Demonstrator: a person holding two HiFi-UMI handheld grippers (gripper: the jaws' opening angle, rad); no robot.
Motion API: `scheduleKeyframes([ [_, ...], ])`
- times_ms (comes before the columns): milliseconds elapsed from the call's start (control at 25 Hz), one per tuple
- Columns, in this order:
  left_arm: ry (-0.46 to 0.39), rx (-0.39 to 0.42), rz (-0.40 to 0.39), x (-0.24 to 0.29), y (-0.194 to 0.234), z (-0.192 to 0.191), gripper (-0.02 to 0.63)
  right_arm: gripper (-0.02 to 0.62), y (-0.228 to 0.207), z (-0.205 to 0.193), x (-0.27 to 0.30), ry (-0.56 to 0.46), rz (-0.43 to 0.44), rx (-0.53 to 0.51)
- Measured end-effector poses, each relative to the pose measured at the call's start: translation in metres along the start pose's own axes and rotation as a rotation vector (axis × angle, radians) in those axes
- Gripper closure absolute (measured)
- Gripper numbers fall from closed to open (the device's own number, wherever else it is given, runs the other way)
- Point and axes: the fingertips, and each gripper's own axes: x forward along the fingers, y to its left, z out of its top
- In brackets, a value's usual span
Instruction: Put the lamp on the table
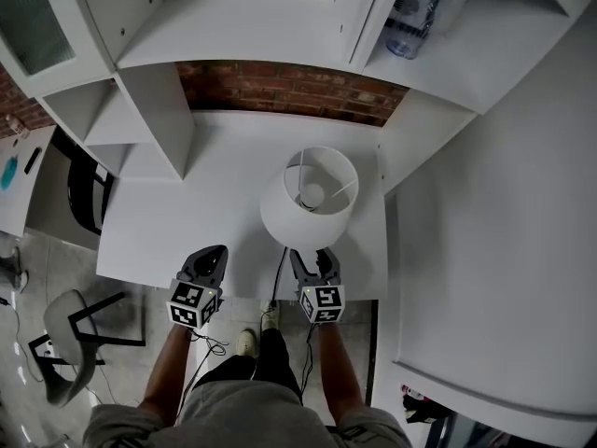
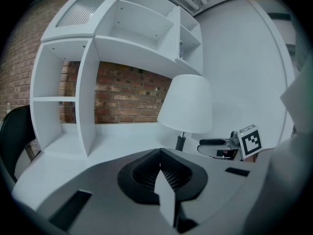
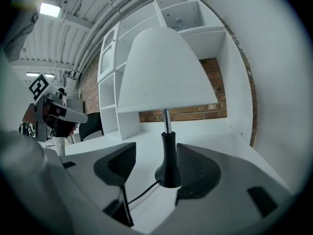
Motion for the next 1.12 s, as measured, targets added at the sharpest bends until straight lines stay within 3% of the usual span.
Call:
scheduleKeyframes([
  [680, -0.053, 0.003, -0.017, -0.024, -0.02, 0.027, 0.6, 0.327, 0.016, 0.036, -0.038, -0.013, -0.003, -0.019],
  [1120, -0.095, 0.014, -0.044, -0.033, -0.036, 0.048, 0.601, 0.4, 0.031, 0.064, -0.057, -0.024, 0.017, -0.027],
])
